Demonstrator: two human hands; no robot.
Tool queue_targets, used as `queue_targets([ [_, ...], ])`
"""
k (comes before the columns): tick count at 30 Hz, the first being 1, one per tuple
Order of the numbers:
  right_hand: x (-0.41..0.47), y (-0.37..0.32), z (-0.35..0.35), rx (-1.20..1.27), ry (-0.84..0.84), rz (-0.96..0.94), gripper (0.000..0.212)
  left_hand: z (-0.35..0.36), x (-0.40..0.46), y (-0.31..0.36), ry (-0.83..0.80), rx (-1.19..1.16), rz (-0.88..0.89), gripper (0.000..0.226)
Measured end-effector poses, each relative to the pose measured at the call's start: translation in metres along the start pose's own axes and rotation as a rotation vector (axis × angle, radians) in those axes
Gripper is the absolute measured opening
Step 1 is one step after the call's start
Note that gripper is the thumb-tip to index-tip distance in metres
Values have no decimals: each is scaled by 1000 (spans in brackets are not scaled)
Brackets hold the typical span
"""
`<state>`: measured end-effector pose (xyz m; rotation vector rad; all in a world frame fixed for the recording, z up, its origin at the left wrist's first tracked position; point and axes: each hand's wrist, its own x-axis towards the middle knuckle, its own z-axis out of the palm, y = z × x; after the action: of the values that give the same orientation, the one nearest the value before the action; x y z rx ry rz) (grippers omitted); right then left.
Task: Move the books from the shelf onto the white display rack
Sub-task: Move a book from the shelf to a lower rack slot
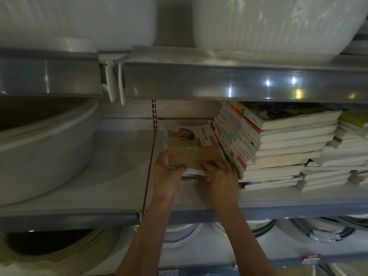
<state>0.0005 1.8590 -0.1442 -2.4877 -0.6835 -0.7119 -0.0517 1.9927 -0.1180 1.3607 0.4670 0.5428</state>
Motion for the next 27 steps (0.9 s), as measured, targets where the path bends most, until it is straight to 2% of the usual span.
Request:
queue_targets([
  [6,-8,-10,-4,77,-7,-32,44,-28,-8,4,53,-39,-11,56],
  [9,-20,-27,-13,247,-77,17,69,-52,-16,2,79,28,-20,62],
  [11,-26,-35,-18,382,-103,143,72,-66,-21,1,93,47,-28,66],
  [13,-29,-36,-15,366,-92,231,65,-75,-26,1,66,57,-21,70],
  [17,-30,-40,-4,375,-259,383,66,-85,-25,5,-57,183,18,57],
  [21,-25,-36,-8,403,-278,397,62,-90,-14,7,-135,253,-25,50],
  [24,-23,-35,-14,412,-260,341,62,-86,-12,10,-175,267,-55,65],
  [27,-23,-38,-17,436,-259,317,67,-80,-14,10,-171,344,21,65],
])
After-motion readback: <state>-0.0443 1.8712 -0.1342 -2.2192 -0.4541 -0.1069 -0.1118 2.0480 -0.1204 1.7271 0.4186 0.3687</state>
